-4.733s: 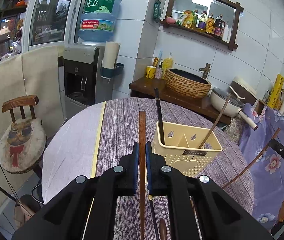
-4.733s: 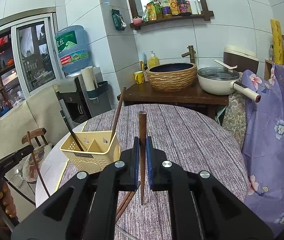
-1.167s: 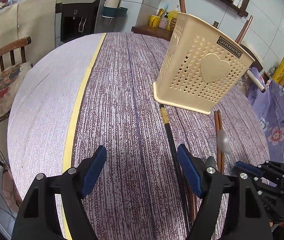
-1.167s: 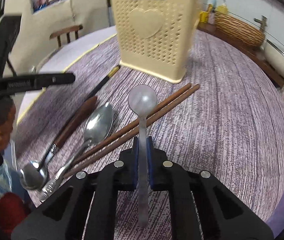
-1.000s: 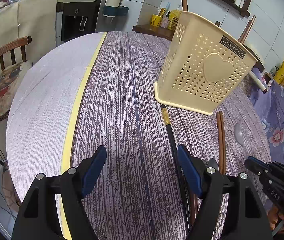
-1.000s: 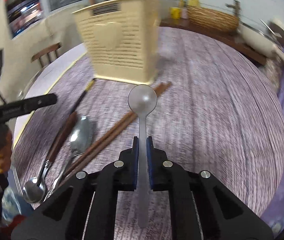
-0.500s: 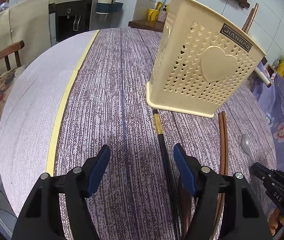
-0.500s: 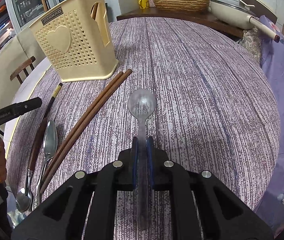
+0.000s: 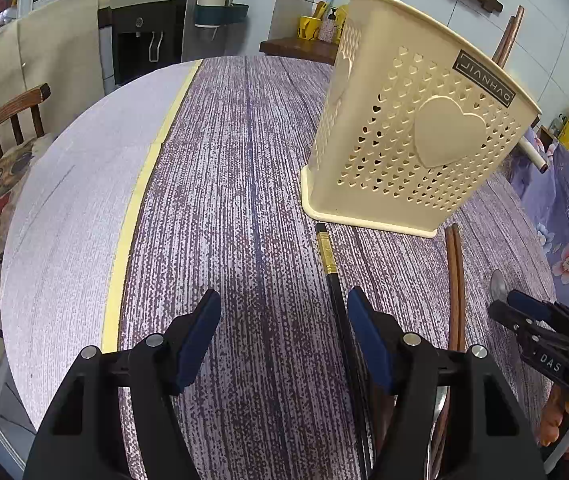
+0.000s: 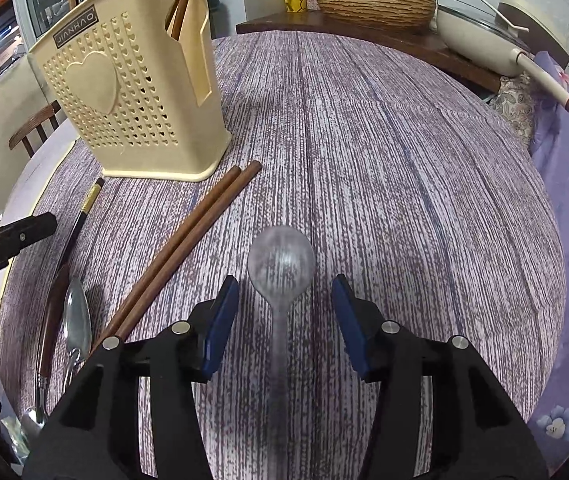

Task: Organize utensils
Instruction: 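Grasp the clear plastic spoon with the right tool while the left tool grasps the black chopstick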

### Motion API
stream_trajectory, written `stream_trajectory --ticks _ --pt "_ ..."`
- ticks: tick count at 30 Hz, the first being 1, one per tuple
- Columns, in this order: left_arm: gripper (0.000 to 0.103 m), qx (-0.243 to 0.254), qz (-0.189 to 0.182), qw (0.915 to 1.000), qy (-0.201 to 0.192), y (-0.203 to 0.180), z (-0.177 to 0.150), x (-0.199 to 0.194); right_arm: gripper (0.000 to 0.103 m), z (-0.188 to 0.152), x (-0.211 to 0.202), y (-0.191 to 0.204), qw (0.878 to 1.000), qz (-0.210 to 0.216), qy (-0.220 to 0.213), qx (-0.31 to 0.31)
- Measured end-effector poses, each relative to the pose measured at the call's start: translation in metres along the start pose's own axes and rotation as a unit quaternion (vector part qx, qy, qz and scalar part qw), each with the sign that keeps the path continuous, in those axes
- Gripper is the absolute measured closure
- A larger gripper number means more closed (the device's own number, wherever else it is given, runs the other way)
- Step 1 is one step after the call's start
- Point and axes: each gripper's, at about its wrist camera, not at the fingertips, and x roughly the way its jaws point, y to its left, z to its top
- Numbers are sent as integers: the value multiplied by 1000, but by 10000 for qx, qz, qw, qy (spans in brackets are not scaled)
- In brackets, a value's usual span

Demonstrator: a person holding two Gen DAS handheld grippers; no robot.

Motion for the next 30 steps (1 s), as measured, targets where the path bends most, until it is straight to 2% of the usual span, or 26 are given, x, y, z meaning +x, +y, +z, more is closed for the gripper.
stream_trajectory --ticks 5,12,15,19,22,25,28,30 --pt "39 52 15 10000 36 -4 2 3 66 9 6 7 9999 -71 -4 -105" --pt "39 166 72 9997 168 -14 9 14 66 10 6 7 10000 -46 59 -38" --pt "48 207 100 9994 259 -19 14 22 66 11 6 7 10000 -60 60 -7" --pt "51 419 294 9983 280 -30 18 30 66 12 6 6 9999 -103 36 11" --pt "63 558 574 9965 239 -37 20 35 66 11 6 7 9999 -125 24 22" --pt "75 642 704 9952 226 -41 21 36 66 9 6 9 9999 -154 18 26" --pt "92 740 851 9935 158 -45 19 36 66 8 6 11 9998 -191 12 24" --pt "94 769 897 9929 140 -47 18 35 66 8 6 12 9998 -206 13 32"
